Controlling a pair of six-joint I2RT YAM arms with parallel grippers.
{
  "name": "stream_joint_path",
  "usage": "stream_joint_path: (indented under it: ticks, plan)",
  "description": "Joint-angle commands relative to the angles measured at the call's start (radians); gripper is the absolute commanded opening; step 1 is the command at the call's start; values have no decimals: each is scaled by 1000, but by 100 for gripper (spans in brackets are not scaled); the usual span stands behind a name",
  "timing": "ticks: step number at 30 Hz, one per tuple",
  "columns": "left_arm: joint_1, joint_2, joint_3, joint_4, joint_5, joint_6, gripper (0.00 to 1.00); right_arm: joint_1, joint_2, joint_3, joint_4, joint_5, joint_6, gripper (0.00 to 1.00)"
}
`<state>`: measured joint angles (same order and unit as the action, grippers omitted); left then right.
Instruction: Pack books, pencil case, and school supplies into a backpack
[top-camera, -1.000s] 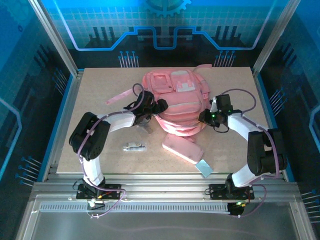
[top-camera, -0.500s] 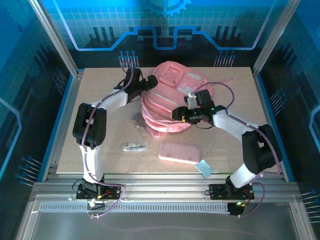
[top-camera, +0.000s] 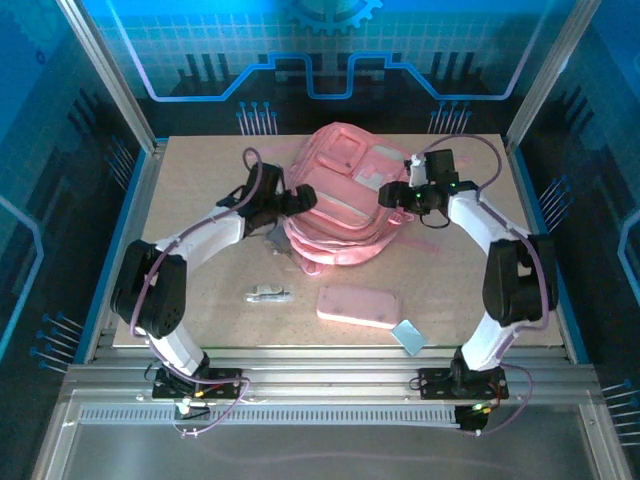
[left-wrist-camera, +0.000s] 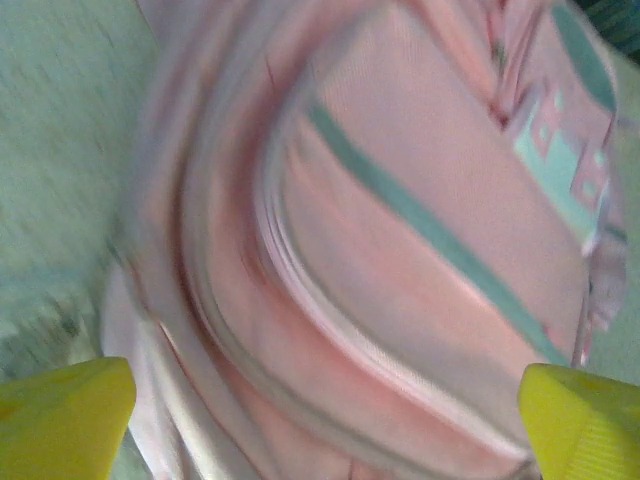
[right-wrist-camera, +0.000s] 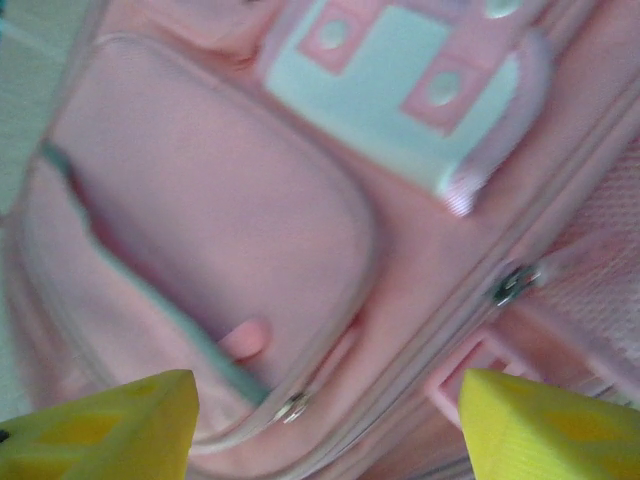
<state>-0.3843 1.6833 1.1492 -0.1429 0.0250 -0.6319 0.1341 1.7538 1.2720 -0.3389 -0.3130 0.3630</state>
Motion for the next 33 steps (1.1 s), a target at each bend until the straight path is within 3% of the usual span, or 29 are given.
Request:
stream_joint_path:
  ticks: [1, 4, 8, 15, 24, 33]
  plan:
    - [-45, -10, -57, 67, 16, -80, 99, -32, 101, 67, 33, -2, -39, 72]
    - [-49, 28, -53, 91, 9, -92, 99, -43, 171, 118, 81, -43, -27, 77]
    - [-46, 113, -9, 109, -34, -71, 99, -41, 225, 163, 112, -3, -28, 82]
    - [11, 268, 151, 112, -28, -48, 99, -21, 272, 159, 97, -52, -43, 84]
    - [65, 467, 528, -1, 28, 4, 99, 24, 176, 53, 111, -334, 37, 83]
    - [70, 538, 676, -58, 19, 53, 99, 47, 82, 23, 195, -609, 275, 83]
